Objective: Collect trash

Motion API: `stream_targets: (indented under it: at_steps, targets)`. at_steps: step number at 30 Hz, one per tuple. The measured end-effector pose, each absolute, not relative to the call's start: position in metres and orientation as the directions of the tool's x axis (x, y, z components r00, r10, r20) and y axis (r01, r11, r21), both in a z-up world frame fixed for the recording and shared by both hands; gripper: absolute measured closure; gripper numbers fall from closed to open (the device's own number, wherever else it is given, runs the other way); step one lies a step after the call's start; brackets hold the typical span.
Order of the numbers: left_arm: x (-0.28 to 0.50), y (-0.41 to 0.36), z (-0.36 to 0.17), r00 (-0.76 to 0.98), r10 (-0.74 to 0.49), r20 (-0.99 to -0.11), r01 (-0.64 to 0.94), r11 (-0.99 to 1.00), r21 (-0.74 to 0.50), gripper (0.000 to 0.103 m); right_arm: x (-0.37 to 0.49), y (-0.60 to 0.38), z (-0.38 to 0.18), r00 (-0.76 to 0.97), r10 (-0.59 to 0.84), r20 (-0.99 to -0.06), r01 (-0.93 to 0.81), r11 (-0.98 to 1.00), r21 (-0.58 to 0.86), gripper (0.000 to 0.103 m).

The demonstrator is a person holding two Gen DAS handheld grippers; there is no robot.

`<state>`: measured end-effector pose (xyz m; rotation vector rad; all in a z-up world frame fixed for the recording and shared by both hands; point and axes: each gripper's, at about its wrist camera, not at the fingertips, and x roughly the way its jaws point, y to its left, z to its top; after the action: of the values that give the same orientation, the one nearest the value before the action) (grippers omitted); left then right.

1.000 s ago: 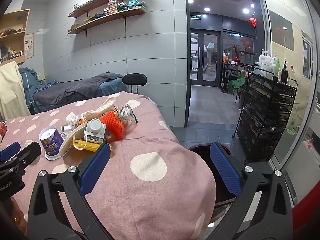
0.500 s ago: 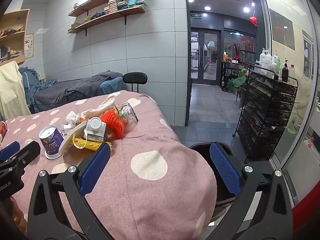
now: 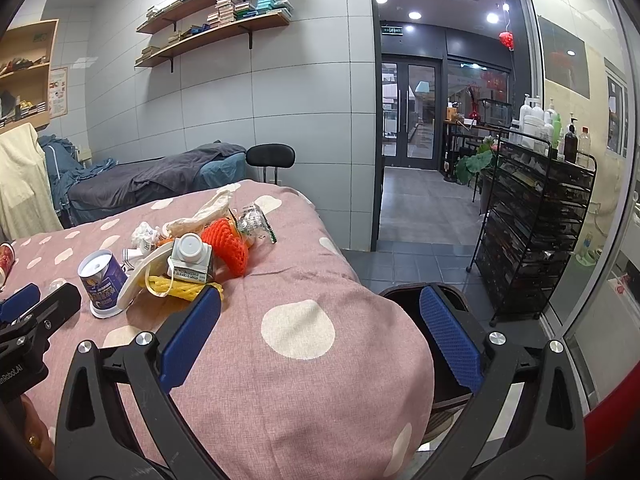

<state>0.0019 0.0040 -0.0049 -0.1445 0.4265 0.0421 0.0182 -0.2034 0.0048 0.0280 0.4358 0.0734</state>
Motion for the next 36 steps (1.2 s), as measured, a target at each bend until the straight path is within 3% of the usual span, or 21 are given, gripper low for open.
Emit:
stream_targets:
  at_steps: [36]
  targets:
    - [0.001,-0.0014,-0.0063,0.907,0.015,-0.421,-0.074,0.989,-0.124,0.006,0.02,-0.2035,0.0048,0.901,0.083,-0.425,-0.069,0.996,0.049,0.005]
